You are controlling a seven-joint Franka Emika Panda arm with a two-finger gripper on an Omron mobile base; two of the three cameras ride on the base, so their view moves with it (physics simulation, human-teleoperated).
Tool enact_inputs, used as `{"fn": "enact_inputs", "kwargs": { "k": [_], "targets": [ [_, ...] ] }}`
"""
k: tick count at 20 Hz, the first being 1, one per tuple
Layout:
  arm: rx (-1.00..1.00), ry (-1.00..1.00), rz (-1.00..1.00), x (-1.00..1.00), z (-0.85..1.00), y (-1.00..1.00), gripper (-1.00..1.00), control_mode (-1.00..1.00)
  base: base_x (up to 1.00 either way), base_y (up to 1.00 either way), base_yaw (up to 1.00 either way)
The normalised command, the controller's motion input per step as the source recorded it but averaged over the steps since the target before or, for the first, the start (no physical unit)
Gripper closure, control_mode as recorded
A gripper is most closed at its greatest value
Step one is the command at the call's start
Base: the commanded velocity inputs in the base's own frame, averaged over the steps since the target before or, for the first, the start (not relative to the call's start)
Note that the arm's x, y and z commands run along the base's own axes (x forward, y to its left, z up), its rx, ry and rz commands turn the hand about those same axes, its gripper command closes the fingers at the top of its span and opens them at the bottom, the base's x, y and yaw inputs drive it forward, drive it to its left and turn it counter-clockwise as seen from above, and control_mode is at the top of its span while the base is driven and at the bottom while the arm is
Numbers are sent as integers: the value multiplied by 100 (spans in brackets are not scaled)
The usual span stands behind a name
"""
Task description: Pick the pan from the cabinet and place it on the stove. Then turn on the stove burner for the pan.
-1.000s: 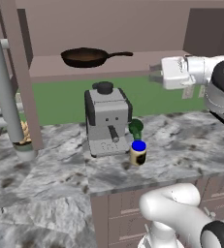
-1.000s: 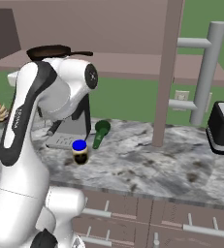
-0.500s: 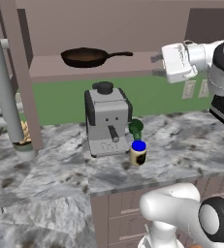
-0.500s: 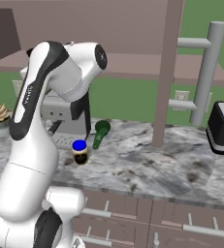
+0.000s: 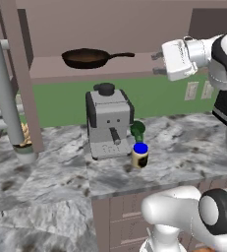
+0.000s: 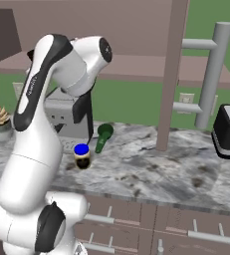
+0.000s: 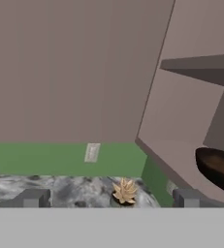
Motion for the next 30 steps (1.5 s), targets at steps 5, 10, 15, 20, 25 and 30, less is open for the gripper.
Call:
{"fn": "enact_inputs", "kwargs": {
  "k": [5,10,15,20,25,30],
  "targets": [
    [-1,1,0,45,0,-4,-100,-100,0,0,0],
    [0,0,0,38,0,-19,-100,-100,0,0,0],
    [0,0,0,38,0,-18,-100,-100,0,0,0],
    [-3,0,0,32,0,-14,-100,-100,0,0,0],
    [-5,0,0,26,-6,-2,-100,-100,0,0,0],
    [0,0,0,21,-9,0,-100,-100,0,0,0]
  ]
}}
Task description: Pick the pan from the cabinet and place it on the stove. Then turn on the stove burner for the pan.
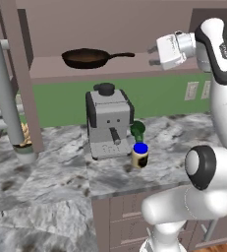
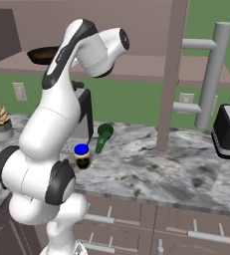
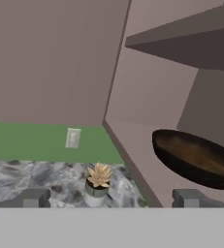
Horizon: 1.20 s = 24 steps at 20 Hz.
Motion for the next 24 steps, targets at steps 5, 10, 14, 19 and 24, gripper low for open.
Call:
{"fn": "enact_inputs", "kwargs": {
  "k": [5,10,14,19,24],
  "targets": [
    [0,0,0,25,-11,0,-100,-100,0,0,0],
    [0,-2,0,31,-10,0,-100,-100,0,0,0],
    [-1,0,0,36,-8,0,-100,-100,0,0,0],
    [-2,0,0,40,-3,0,-100,-100,0,0,0],
    [-2,0,0,42,0,0,-100,-100,0,0,0]
  ]
}}
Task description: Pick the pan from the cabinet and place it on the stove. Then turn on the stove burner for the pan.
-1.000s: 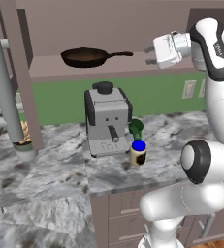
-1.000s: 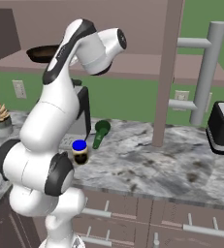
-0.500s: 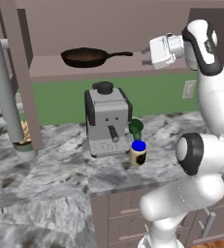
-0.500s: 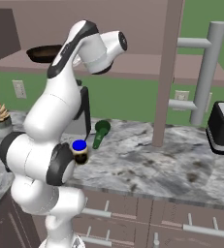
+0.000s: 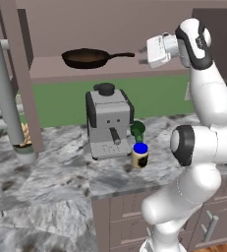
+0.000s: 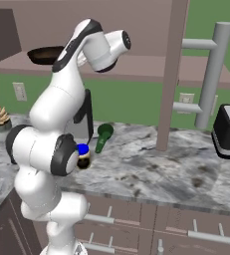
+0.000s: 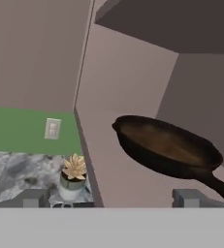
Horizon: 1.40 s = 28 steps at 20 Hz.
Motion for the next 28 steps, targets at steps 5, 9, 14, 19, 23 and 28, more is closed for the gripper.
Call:
{"fn": "enact_inputs", "kwargs": {
  "k": [5,9,14,19,23,28],
  "targets": [
    [-4,0,0,42,-2,0,-100,-100,0,0,0],
    [-5,0,0,39,-5,0,-100,-100,0,0,0],
    [-5,0,0,35,-8,0,-100,-100,0,0,0],
    [-2,0,0,35,-4,0,-100,-100,0,0,0],
    [0,0,0,34,-5,0,-100,-100,0,0,0],
    [0,0,0,34,-3,0,-100,-100,0,0,0]
  ]
}}
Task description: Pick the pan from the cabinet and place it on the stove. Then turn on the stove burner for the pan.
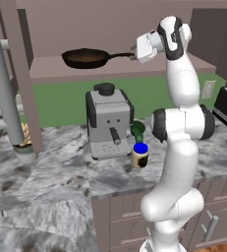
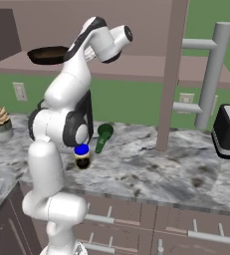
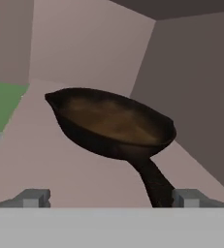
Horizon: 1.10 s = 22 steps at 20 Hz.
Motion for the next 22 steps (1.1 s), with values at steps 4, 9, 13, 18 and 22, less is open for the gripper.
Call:
{"fn": "enact_inputs", "kwargs": {
  "k": [4,9,13,18,22],
  "targets": [
    [-1,0,0,33,-8,0,-100,-100,0,0,0],
    [-3,0,0,32,-11,0,-100,-100,0,0,0],
    [-2,0,0,33,-7,0,-100,-100,0,0,0],
    [0,0,0,32,-4,0,-100,-100,0,0,0],
    [-1,0,1,32,-6,0,-100,-100,0,0,0]
  ]
}}
